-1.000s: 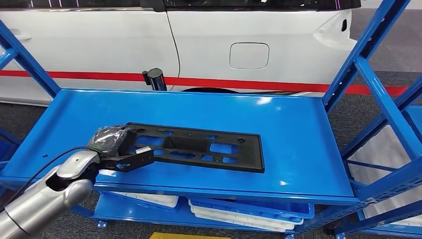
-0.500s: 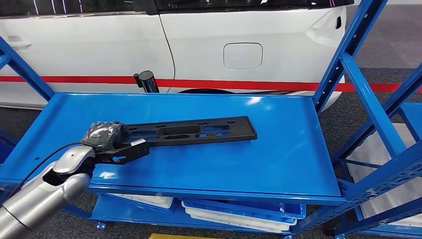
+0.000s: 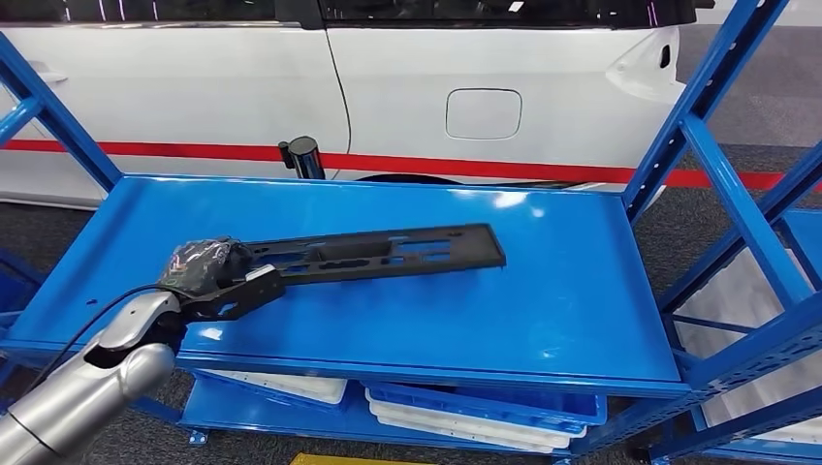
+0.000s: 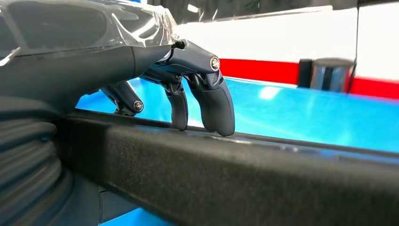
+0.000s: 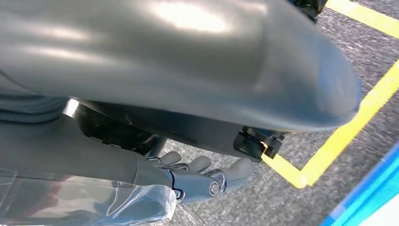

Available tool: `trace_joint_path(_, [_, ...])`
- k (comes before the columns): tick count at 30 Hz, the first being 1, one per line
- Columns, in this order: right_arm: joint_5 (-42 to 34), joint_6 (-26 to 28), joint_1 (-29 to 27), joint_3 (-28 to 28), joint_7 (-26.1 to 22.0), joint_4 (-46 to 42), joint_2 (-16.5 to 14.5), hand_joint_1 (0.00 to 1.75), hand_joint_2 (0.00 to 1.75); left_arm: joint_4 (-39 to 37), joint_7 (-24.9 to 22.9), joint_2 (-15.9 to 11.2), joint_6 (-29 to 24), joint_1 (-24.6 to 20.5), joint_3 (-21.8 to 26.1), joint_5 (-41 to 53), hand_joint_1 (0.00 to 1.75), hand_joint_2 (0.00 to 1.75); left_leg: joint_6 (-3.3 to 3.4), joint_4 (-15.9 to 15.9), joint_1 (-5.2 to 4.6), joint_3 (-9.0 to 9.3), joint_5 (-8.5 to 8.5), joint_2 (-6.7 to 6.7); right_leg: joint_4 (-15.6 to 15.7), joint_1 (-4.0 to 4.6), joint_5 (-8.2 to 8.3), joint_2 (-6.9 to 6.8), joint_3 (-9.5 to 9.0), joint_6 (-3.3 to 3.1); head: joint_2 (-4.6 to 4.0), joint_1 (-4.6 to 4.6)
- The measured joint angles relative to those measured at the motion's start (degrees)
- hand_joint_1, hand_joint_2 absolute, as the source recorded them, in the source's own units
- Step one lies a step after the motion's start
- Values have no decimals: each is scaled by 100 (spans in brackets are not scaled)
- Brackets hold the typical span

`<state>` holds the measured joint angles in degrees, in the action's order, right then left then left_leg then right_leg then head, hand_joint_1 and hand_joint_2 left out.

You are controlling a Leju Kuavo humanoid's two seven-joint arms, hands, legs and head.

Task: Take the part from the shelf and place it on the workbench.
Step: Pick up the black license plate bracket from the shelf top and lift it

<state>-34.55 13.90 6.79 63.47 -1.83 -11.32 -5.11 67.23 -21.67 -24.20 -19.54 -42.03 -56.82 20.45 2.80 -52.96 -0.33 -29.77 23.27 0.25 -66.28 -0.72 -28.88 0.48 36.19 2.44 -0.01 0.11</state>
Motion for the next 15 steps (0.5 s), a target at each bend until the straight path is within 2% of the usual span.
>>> trace_joint_path(2, [-31,-1,-17,0,3,0,7,0,0,86,224,-2,-344,182,168,-253,175,175,-32,-23,-11,-18,14,-14,795,14,291,-4,-391,-40,-1,-2])
trace_joint_path(3, [-35,-1,-25,0,2,0,10,0,0,126,321,-3,-464,262,246,-354,175,175,-55,-36,-18,-42,15,-20,1014,23,347,-5,-480,-69,-1,-2])
trace_joint_path(4, [-39,-2,-32,0,1,0,12,0,0,166,409,-3,-562,335,320,-438,175,175,-79,-44,-24,-70,11,-23,1097,36,345,-3,-498,-99,-1,-3])
trace_joint_path(6, [-49,-2,-40,0,-4,0,12,0,0,261,574,-4,-718,468,461,-584,175,175,-133,-55,-14,-110,14,-24,1127,37,377,5,-473,-163,-1,-3])
trace_joint_path(8, [-71,-1,-45,0,-3,0,14,0,0,364,718,-6,-835,585,608,-712,175,175,-191,-260,10,-213,157,-24,1161,19,403,12,-477,-218,-1,-13])
trace_joint_path(9, [-81,-1,-50,0,-3,0,16,0,0,407,778,-7,-879,631,674,-769,175,175,-222,-544,27,-348,310,-25,1172,8,409,13,-480,-236,-1,-21])
trace_joint_path(11, [-92,0,-57,0,-4,1,21,0,0,483,898,-7,-945,731,786,-900,175,175,-286,-1401,59,-760,662,-26,1171,10,406,15,-474,-251,0,-34])
trace_joint_path(12, [-96,0,-60,0,-5,1,23,0,0,519,956,-7,-966,793,828,-976,175,175,-312,-1745,77,-943,755,-26,1170,11,403,16,-474,-252,-1,-36])
trace_joint_path(13, [-103,0,-61,0,-5,1,26,0,0,556,1021,-6,-987,858,868,-1057,175,175,-332,-1897,95,-1042,748,-26,1169,10,399,21,-475,-252,-1,-36])
trace_joint_path(14, [-112,-1,-62,0,-6,1,28,0,0,599,1088,-6,-1004,916,906,-1136,175,175,-349,-1810,114,-1030,638,-25,1168,9,394,27,-479,-248,-2,-38])
trace_joint_path(15, [-121,-1,-61,0,-6,0,28,0,0,649,1155,-6,-1020,960,944,-1200,175,175,-364,-1464,137,-893,431,-24,1167,8,387,33,-487,-239,-1,-38])
